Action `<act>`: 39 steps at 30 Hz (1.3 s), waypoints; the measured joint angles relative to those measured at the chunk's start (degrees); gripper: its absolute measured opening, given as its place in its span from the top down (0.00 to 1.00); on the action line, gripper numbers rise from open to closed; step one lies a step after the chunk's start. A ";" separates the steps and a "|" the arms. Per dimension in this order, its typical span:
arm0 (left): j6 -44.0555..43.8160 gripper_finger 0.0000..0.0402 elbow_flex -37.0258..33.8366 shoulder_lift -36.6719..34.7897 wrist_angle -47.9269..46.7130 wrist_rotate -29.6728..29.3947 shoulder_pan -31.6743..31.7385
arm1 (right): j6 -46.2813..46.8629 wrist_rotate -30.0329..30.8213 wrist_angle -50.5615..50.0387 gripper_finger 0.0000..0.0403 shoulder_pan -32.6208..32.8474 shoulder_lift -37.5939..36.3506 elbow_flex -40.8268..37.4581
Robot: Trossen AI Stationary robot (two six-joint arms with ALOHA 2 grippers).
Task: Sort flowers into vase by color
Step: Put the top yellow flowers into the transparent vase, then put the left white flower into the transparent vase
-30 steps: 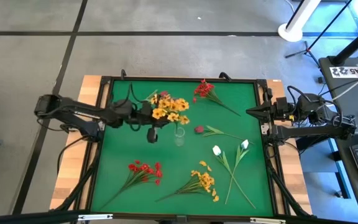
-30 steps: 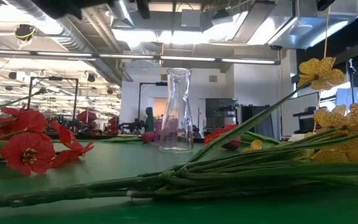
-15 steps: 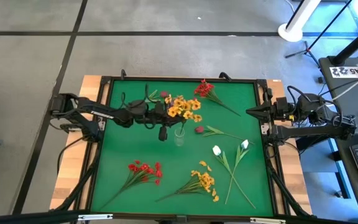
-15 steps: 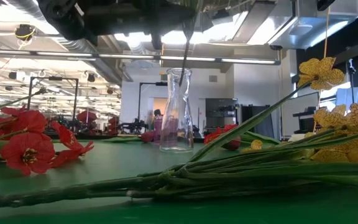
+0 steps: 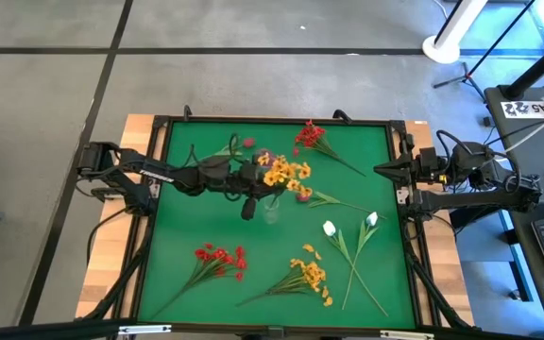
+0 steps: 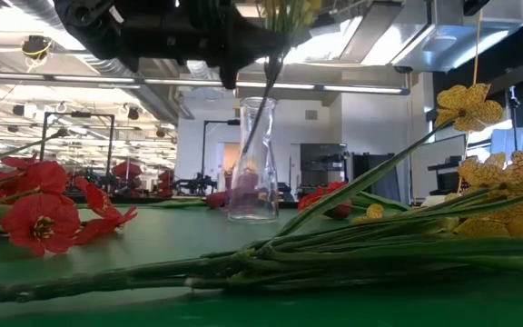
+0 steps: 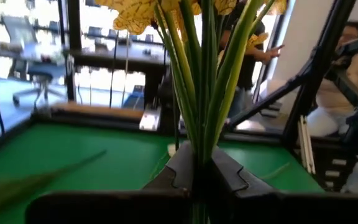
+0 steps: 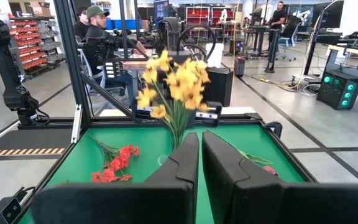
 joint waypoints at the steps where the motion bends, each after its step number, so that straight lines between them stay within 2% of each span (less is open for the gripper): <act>1: -0.58 0.96 0.00 0.00 -0.34 -0.08 0.00 | 0.00 0.00 0.00 0.94 -0.02 0.02 0.00; 5: -1.22 0.93 0.00 0.00 -0.42 -3.39 -0.04 | 0.01 0.00 0.00 0.94 -0.01 0.01 0.00; 9: -3.54 0.86 0.00 0.00 -0.89 -5.75 0.03 | 0.02 0.00 0.24 0.94 -0.01 0.00 0.00; 21: -3.86 0.46 0.00 -0.28 -3.47 -5.64 -1.11 | -0.02 5.75 0.37 0.94 -0.02 0.02 0.00; 25: -3.75 0.36 0.01 -2.46 -7.86 -6.07 -1.69 | 0.00 6.01 0.34 0.94 -0.01 0.01 0.00; 30: -3.75 0.31 0.04 -6.91 -14.80 -8.42 -2.29 | 0.00 6.01 0.35 0.94 0.00 0.01 0.00; 35: -2.63 0.32 0.04 -10.16 -16.72 -9.43 -3.96 | 0.00 6.01 0.46 0.94 -0.01 0.00 0.00; 39: -1.36 0.32 0.04 -13.23 -17.77 -12.82 -6.01 | 0.00 6.01 0.48 0.94 -0.02 0.02 0.00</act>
